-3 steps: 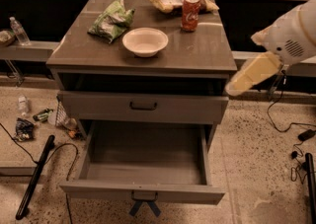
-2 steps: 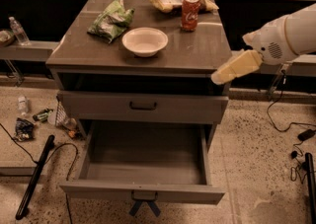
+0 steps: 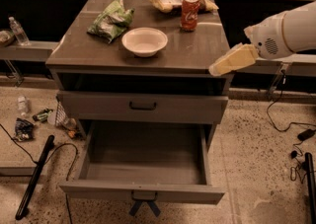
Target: Place coke can into middle drawer
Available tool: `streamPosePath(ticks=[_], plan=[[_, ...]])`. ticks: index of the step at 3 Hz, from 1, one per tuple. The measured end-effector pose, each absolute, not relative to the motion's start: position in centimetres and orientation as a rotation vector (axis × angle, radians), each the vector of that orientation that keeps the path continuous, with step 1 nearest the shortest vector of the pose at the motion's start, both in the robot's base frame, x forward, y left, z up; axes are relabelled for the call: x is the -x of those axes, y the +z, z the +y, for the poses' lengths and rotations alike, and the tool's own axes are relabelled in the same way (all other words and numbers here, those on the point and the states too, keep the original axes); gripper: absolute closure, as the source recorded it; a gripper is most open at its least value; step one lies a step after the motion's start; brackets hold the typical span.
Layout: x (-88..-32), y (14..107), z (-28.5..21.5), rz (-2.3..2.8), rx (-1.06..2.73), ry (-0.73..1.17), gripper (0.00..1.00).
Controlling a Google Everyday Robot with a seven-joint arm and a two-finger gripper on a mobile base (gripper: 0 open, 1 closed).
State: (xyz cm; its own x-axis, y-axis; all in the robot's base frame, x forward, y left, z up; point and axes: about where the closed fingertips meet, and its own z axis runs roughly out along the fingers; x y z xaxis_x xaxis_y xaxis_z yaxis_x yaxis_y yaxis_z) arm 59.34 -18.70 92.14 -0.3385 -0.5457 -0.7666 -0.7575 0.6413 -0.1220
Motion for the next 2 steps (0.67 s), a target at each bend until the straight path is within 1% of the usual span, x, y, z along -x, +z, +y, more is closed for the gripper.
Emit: streamPosePath(ticks=[2], plan=[[-71.5,92.7,-19.0,1.924,0.821,0.258,0.00]])
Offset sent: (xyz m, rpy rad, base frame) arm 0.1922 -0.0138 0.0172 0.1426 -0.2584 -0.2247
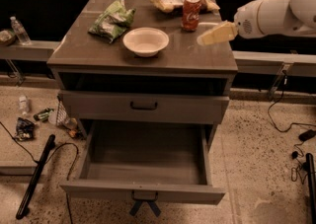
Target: Place coke can into middle drawer
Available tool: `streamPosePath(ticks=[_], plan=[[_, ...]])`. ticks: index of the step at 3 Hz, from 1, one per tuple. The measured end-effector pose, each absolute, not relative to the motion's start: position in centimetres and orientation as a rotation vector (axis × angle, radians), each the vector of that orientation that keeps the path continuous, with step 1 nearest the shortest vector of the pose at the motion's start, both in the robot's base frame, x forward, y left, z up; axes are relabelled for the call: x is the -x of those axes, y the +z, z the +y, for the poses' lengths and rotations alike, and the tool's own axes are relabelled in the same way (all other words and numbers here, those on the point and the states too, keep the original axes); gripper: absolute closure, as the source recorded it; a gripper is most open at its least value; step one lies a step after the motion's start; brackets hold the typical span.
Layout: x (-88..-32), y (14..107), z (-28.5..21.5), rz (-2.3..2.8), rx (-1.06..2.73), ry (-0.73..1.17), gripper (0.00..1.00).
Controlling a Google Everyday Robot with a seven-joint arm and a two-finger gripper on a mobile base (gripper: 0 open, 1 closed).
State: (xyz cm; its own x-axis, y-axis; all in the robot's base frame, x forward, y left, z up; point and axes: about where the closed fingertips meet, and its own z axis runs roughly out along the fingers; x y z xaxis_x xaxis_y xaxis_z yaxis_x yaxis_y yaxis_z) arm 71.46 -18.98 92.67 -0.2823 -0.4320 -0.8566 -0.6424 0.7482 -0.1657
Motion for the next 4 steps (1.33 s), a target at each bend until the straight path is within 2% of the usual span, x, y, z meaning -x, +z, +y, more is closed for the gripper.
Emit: streamPosePath(ticks=[2,3,4], plan=[[-83.2,91.3,-17.2,1.798,0.549,0.332,0.00],[-83.2,91.3,-17.1,1.798,0.549,0.332,0.00],[-85.4,90.9,-15.4,1.768,0.515,0.334,0.00]])
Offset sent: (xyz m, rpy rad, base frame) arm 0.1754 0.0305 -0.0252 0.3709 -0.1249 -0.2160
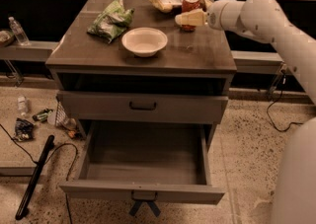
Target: Place coke can into middle drawer
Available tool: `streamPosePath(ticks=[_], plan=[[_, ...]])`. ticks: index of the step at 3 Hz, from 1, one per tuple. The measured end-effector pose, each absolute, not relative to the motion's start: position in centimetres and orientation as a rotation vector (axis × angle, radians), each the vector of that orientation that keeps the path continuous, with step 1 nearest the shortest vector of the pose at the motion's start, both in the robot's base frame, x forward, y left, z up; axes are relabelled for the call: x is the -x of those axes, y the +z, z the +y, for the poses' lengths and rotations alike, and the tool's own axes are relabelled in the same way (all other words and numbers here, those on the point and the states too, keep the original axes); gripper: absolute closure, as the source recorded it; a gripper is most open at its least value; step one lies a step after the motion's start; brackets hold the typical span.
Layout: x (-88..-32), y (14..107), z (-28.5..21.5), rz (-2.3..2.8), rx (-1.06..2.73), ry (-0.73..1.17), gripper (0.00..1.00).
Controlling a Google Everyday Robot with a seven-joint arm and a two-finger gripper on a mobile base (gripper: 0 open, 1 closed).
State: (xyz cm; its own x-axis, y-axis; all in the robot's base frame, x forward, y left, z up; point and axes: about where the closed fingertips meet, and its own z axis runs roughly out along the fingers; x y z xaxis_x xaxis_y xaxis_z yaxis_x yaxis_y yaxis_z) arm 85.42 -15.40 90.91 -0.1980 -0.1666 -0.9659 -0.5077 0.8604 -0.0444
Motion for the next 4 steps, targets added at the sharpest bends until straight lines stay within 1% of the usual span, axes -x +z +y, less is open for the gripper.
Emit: streamPosePath(ticks=[1,2,4], plan=[[-87.5,90.8,-13.9,1.737,0.494,0.349,0.00],[-89.9,89.6,-12.6,1.721,0.495,0.368,0.18],[-91.2,88.1,-12.9,1.713,0.519,0.378,0.64]])
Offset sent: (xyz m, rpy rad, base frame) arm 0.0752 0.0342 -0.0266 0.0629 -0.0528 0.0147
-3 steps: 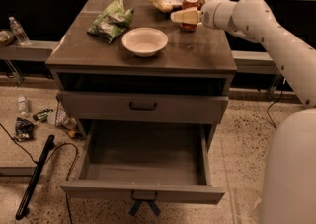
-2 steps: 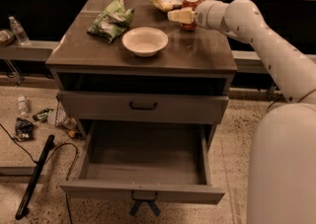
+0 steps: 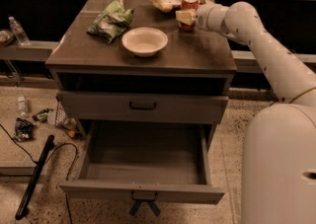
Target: Place coke can into middle drawer
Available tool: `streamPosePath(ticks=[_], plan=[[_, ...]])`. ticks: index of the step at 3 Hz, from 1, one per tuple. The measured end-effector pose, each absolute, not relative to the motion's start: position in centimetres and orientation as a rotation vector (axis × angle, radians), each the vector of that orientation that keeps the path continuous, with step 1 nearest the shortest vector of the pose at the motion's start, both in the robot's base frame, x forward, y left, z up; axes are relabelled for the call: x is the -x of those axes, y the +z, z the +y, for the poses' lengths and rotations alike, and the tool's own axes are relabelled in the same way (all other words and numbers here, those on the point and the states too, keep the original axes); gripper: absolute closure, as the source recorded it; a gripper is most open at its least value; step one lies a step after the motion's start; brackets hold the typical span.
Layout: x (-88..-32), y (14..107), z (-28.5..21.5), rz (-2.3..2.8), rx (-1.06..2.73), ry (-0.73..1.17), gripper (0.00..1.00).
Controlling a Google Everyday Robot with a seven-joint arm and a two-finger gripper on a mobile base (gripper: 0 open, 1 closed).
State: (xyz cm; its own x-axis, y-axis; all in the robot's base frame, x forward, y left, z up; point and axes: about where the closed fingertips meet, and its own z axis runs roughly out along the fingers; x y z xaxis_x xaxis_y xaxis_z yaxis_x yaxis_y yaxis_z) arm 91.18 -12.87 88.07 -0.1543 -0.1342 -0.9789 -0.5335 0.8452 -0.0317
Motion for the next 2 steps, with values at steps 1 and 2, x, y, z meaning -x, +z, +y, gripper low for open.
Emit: streamPosePath(ticks=[1,2], plan=[[-89.4,89.2,-14.0,1.704,0.535,0.407,0.88],[-86.1,92.1,-16.6,1.686,0.534,0.392,1.00]])
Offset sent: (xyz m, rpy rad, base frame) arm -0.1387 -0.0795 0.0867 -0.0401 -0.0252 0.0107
